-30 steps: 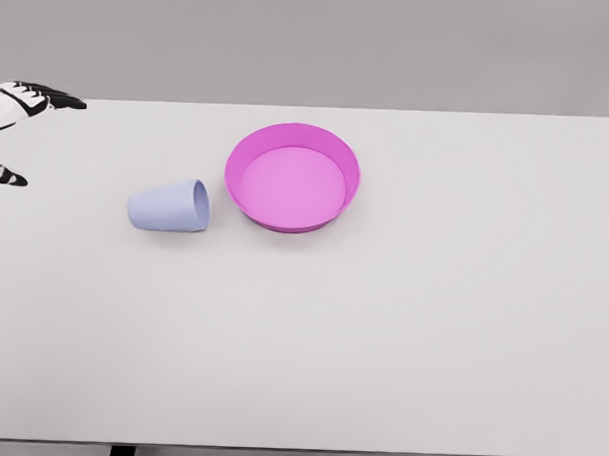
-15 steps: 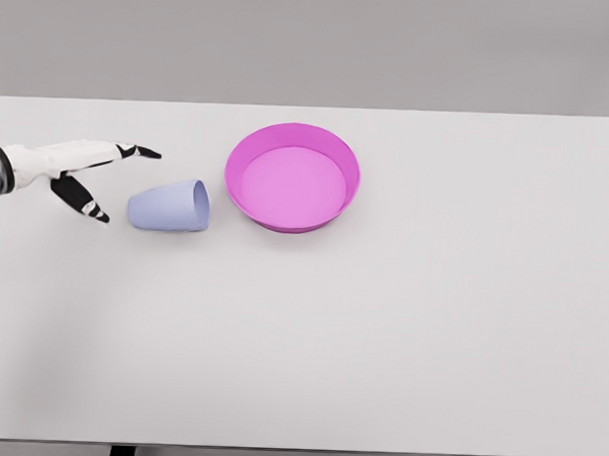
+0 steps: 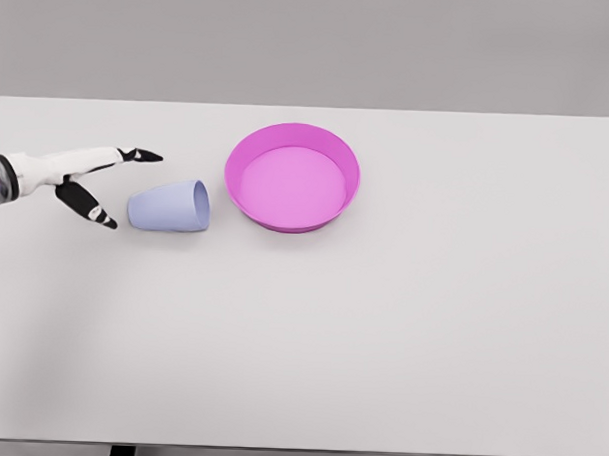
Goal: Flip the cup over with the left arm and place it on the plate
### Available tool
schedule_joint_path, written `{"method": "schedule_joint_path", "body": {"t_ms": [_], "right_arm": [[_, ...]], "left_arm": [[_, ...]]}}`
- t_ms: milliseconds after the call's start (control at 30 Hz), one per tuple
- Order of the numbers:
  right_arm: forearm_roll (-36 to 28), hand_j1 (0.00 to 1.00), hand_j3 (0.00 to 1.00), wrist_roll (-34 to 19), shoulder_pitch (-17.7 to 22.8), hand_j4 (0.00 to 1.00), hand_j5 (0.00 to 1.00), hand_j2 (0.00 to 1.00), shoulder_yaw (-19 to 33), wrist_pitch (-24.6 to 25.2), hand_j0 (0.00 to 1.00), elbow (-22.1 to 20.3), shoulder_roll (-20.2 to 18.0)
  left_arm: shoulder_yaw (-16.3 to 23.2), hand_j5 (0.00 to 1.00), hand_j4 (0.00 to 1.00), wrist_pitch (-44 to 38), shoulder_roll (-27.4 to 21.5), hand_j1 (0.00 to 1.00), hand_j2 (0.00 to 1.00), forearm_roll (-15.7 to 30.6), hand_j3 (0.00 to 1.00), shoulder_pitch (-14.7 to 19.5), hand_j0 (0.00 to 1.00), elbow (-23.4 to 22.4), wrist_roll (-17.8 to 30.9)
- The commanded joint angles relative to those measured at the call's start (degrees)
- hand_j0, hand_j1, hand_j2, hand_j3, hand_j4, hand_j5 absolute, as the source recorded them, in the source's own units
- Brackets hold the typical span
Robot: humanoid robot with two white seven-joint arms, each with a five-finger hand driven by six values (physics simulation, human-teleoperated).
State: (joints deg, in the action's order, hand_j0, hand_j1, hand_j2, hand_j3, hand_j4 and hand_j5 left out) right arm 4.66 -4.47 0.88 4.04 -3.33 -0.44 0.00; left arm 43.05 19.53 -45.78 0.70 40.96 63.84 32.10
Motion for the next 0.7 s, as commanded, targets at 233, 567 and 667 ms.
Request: {"method": "schedule_joint_path", "body": {"t_ms": [233, 567, 667], "right_arm": [[0.0, 1.0, 1.0, -0.01, 0.0, 1.0, 1.0, 1.0, 0.0, -0.01, 1.0, 0.0, 0.0], [0.0, 1.0, 1.0, -0.01, 0.0, 1.0, 1.0, 1.0, 0.0, -0.01, 1.0, 0.0, 0.0], [0.0, 1.0, 1.0, -0.01, -0.09, 1.0, 1.0, 1.0, 0.0, -0.01, 1.0, 0.0, 0.0]], "left_arm": [[-0.34, 1.0, 1.0, -0.54, -7.92, 1.0, 1.0, 3.69, 1.0, -2.11, 1.0, 7.87, -0.11], [0.02, 1.0, 1.0, -4.32, -6.34, 1.0, 1.0, 3.69, 1.0, -2.99, 1.0, 13.5, -0.11], [0.1, 1.0, 1.0, -5.02, -5.2, 1.0, 1.0, 3.52, 1.0, -2.9, 1.0, 13.15, -0.11]]}}
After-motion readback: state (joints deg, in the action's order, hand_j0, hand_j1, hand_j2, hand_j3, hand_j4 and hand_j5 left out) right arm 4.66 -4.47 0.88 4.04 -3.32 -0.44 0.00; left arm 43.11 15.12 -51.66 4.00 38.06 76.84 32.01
